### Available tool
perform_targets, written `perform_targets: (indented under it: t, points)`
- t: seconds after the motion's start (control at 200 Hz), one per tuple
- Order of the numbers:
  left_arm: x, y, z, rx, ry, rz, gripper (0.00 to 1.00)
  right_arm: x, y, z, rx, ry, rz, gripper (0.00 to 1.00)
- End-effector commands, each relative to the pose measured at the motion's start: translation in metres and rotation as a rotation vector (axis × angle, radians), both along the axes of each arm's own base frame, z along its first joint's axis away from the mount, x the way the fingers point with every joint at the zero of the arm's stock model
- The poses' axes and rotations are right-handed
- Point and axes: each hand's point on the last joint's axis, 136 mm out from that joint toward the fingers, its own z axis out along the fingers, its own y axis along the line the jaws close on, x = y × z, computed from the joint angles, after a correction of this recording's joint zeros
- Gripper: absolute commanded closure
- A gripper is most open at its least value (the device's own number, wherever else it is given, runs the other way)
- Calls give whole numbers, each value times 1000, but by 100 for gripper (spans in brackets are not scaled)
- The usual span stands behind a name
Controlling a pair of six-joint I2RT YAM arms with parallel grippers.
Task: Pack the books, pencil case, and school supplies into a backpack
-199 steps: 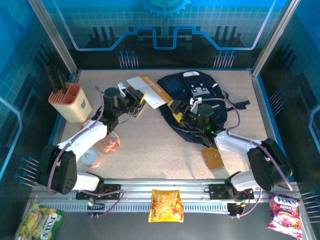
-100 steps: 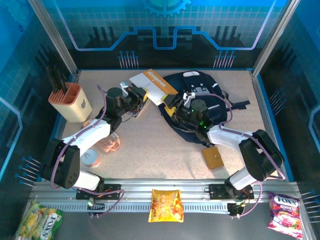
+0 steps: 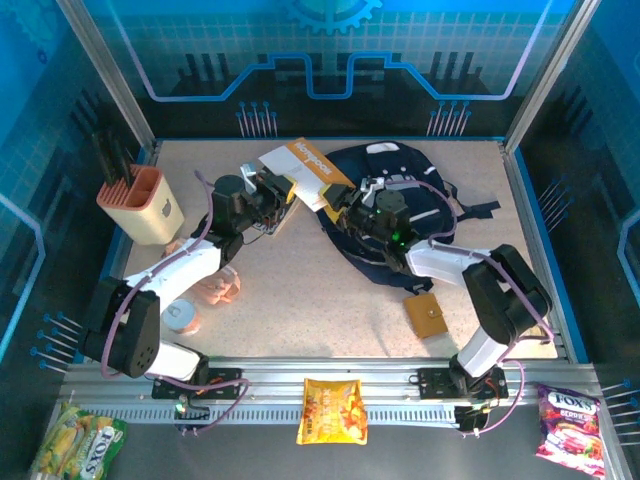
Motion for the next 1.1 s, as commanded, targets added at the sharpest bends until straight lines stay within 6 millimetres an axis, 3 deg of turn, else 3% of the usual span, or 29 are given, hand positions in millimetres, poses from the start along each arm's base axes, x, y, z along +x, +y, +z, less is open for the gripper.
perform_targets:
  t: [0.0, 0.16, 0.25, 0.34, 0.415, 0.595, 0.8, 1.096]
  points:
    - [-4, -4, 4, -7, -27, -21, 99, 7, 0, 7, 40, -9, 11, 52]
    - [-5, -3, -2, 14, -10, -24, 96, 7, -6, 14, 17, -33, 0, 67]
    - [-7, -3, -5, 32, 0, -29, 91, 7, -13, 17, -5, -48, -14, 80]
    - [-9, -4, -11, 57, 12, -40, 80, 7, -21, 21, -28, -71, -30, 91]
    - [-11, -3, -16, 98, 25, -48, 64, 7, -30, 26, -54, -99, -46, 97]
    - [-19, -4, -31, 322, 60, -110, 37, -1, -66, 26, -183, -161, -104, 100]
    - [-30, -39, -45, 668, 8, -297, 18, -19, -129, 17, -471, -183, -176, 100]
    - [-36, -123, -67, 959, -130, -574, 9, -53, -226, 11, -724, -94, -331, 100]
